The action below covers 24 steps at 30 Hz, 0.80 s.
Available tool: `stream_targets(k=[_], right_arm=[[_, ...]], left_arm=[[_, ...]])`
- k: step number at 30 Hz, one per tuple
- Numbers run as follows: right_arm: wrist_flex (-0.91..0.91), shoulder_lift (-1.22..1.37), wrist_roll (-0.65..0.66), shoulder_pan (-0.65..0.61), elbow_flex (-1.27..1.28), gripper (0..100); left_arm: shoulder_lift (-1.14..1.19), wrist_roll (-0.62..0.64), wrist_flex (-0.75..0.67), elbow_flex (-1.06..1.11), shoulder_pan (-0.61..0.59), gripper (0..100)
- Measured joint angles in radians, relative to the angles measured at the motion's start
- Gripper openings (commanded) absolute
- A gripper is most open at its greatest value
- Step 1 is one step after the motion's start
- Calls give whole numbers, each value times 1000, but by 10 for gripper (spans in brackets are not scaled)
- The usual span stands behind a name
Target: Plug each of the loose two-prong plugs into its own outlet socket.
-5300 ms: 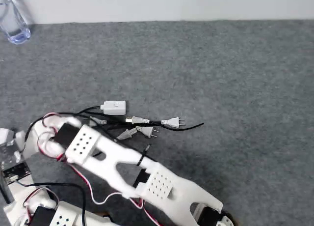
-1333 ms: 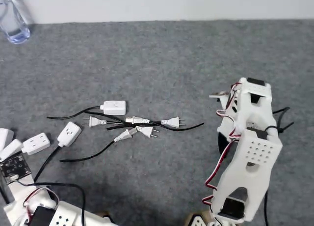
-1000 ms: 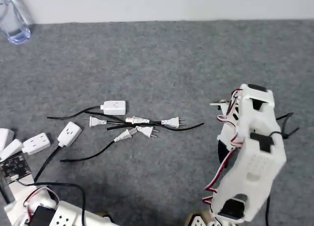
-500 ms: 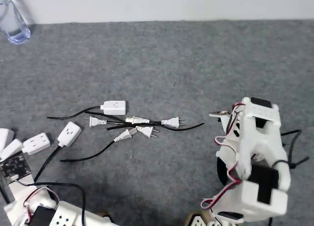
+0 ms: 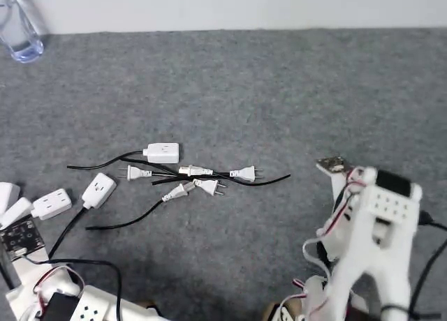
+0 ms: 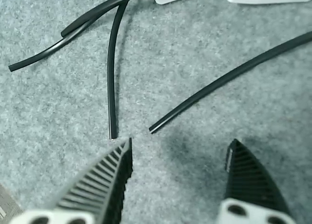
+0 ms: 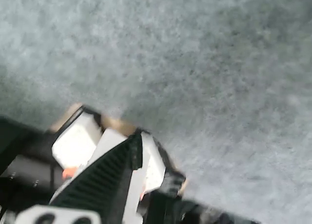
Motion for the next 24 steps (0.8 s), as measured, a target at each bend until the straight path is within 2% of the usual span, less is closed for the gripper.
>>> stream_targets(k=[7, 15, 18, 24], right_arm=[[-288, -219, 2, 0, 255, 823], [-299, -276, 20, -9, 295, 813], [-299, -276, 46, -46, 295, 707], [-299, -276, 52, -64, 295, 315]], left_arm=[[0, 0, 0, 0, 0, 295], [0, 0, 0, 0, 0, 295], [0, 0, 0, 0, 0, 295], [0, 0, 0, 0, 0, 295]])
